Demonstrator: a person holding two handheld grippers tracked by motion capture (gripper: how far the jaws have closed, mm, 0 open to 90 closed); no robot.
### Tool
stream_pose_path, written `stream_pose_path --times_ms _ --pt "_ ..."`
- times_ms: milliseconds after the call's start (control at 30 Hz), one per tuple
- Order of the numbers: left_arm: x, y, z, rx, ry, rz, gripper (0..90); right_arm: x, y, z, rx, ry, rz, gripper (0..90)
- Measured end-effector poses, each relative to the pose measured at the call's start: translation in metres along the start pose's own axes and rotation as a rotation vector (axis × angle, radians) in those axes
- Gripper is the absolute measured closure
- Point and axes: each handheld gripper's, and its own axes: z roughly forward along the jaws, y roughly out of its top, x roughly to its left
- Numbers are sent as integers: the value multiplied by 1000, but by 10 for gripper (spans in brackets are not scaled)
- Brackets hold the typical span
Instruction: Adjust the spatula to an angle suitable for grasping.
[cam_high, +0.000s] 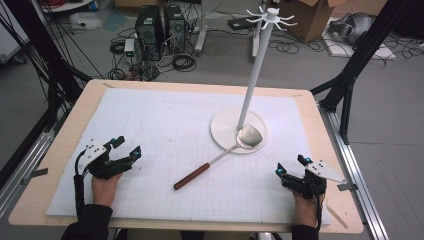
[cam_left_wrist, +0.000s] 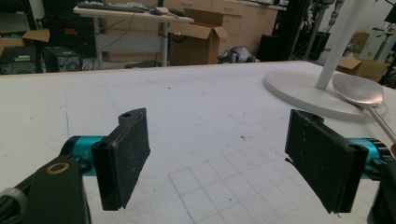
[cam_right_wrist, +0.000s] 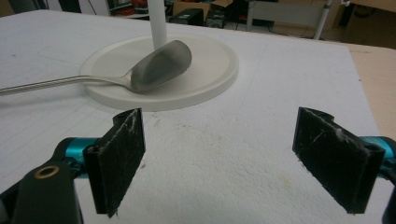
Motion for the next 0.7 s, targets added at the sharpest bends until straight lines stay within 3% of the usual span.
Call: stream_pose_path --times_ms 400,533,633,700 --pt "-1 1 3 25 14 6 233 -1 0 1 11 5 14 156" --pt "-1 3 6 63 41 1 195 1 1 2 20 -9 13 157" --pt "-5 7 9 80 10 -17 193 1 1 3 29 -17 -8 156" --pt "-9 11 13 101 -42 11 211 1 1 3 30 -16 -9 156"
